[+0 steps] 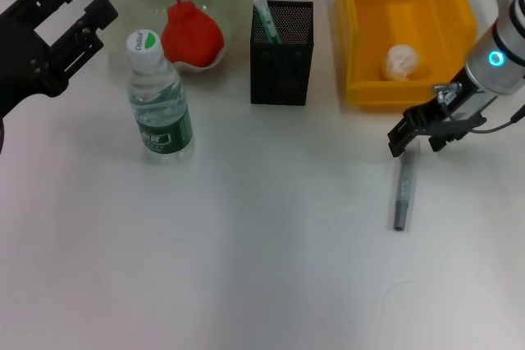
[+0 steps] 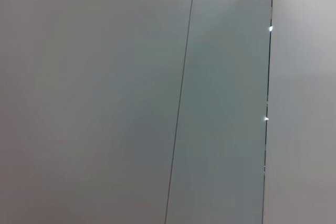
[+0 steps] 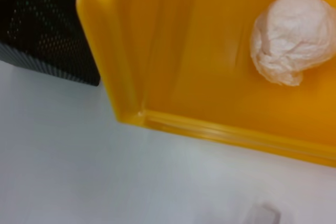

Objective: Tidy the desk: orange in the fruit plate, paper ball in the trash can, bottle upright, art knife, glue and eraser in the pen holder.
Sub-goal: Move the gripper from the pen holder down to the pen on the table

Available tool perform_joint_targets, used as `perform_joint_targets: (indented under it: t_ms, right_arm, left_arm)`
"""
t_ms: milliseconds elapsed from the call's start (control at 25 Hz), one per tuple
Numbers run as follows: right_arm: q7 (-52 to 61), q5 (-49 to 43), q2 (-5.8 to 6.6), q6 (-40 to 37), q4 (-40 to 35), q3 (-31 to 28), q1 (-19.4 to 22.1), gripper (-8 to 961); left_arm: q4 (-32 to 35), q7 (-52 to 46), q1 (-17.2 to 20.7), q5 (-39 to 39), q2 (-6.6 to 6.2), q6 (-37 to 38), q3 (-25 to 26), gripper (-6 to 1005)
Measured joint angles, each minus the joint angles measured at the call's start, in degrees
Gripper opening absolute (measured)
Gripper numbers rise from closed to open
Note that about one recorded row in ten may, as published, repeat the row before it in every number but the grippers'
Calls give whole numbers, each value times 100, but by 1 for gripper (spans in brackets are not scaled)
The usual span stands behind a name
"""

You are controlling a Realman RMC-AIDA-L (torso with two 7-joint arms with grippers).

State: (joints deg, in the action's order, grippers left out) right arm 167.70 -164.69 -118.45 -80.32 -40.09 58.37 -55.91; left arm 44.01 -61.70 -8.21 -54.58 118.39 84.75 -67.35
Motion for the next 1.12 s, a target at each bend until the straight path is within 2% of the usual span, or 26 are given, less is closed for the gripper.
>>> perform_joint_targets:
  t_ms: [280, 1120]
  right_arm:
    - [59, -245, -45, 129, 255, 45, -194, 609]
    - [69, -249, -56, 329, 456, 52, -212, 519]
  left_arm:
    - [-7, 10, 4, 0, 0, -4, 22, 599]
    - [-99, 80, 12, 9, 0, 9, 110, 600]
